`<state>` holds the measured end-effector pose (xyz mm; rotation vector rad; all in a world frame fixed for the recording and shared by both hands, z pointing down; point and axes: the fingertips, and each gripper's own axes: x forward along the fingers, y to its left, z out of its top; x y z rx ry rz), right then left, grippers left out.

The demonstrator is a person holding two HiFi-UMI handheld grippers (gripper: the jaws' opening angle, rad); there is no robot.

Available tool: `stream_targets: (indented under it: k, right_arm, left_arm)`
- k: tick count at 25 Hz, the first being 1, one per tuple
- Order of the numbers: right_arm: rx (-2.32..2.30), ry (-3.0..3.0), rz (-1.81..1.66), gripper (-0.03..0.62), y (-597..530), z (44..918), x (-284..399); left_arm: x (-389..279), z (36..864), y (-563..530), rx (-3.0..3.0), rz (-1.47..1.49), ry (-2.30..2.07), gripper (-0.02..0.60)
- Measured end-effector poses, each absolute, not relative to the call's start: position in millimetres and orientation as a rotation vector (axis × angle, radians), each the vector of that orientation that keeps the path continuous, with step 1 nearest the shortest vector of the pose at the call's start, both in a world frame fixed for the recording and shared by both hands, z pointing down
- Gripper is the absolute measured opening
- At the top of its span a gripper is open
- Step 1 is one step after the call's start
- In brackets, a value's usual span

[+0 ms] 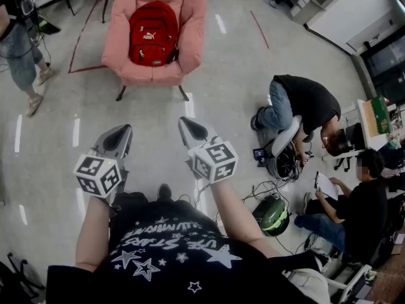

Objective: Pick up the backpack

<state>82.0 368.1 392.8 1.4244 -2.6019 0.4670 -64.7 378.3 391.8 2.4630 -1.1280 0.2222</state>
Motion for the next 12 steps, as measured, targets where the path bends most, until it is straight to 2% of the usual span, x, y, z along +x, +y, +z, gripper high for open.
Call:
stream_targets:
  k: [12]
  right_arm:
    - [1.415, -2.62, 0.474, -0.002, 368.0, 400.0, 87.1]
  left_arm:
    - [-59.4, 400.8, 377.6, 2.436, 0.226, -1.144, 0.008]
